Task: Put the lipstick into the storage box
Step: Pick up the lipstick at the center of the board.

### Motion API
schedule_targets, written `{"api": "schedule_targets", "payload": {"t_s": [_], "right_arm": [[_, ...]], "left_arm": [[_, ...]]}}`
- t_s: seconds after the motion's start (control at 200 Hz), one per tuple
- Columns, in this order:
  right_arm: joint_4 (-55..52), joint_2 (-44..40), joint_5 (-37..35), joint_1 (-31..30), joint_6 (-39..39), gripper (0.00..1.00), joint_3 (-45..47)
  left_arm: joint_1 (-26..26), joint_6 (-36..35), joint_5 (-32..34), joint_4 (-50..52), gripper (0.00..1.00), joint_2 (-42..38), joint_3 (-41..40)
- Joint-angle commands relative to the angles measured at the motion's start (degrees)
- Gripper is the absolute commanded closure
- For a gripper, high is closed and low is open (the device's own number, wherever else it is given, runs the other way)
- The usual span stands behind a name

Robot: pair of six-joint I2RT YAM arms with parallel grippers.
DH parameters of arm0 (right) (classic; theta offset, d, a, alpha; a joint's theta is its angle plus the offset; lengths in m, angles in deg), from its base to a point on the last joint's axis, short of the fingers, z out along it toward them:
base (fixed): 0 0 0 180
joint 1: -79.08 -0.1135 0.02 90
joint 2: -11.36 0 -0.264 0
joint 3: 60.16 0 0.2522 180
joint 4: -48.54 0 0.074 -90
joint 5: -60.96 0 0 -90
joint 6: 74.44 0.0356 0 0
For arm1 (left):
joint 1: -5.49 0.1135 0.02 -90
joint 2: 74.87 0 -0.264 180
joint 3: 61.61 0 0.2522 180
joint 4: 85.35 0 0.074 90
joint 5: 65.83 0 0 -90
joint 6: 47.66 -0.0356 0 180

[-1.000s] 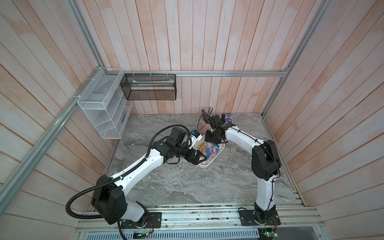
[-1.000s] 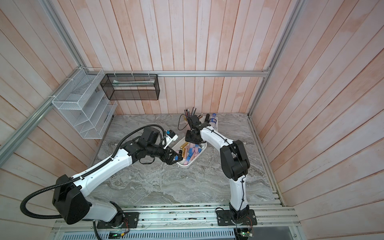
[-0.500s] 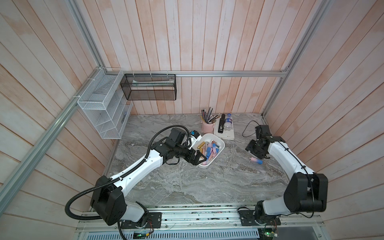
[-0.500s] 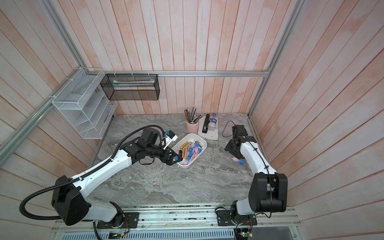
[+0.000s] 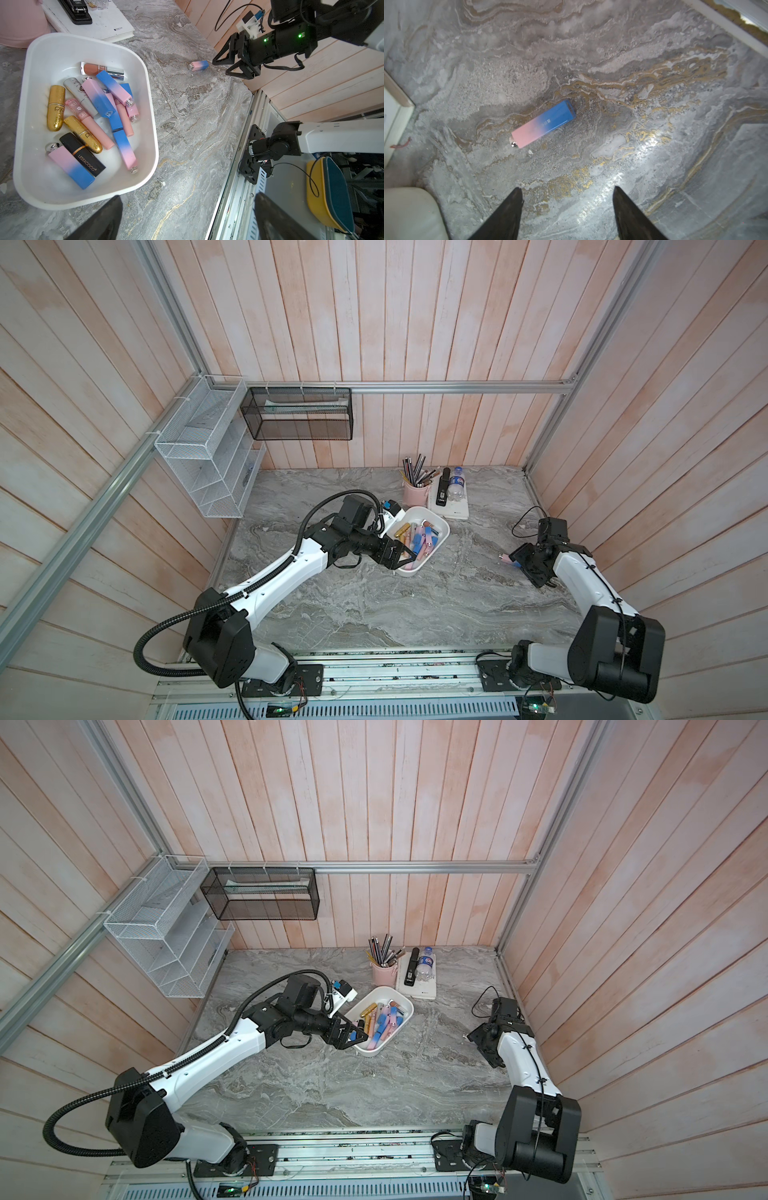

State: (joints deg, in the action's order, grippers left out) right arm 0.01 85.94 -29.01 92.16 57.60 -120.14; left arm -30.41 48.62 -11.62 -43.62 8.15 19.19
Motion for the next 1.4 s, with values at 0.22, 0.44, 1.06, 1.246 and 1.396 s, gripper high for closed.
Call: {"api": "schedule_targets", "payload": {"t_s": [0.22,0.44,1.06,1.246,1.396], "right_arm": [[7.7,7.9,4.4,0.9,6.5,0.28,-1.5],[10.4,12.8,6.0,1.1,8.2,0.28,-3.6],[10.7,22.7,8.5,2.8,6.0,0.54,-8.9],[11.0,23.0,9.5,3.3,4.8,0.74,-9.4],[10.3,23.7,11.0,3.3,4.0,0.77,-10.0]], "left_arm": [[0.2,0.1,-0.3,-0.5,0.00,2.1,1.8],[0.2,0.1,0.2,0.1,0.00,3.8,3.6],[0.2,0.1,-0.1,1.8,0.00,10.2,9.9],[0.3,0.6,-0.2,1.6,0.00,11.0,10.8],[0.2,1.0,-0.2,1.3,0.00,10.6,10.7]]}}
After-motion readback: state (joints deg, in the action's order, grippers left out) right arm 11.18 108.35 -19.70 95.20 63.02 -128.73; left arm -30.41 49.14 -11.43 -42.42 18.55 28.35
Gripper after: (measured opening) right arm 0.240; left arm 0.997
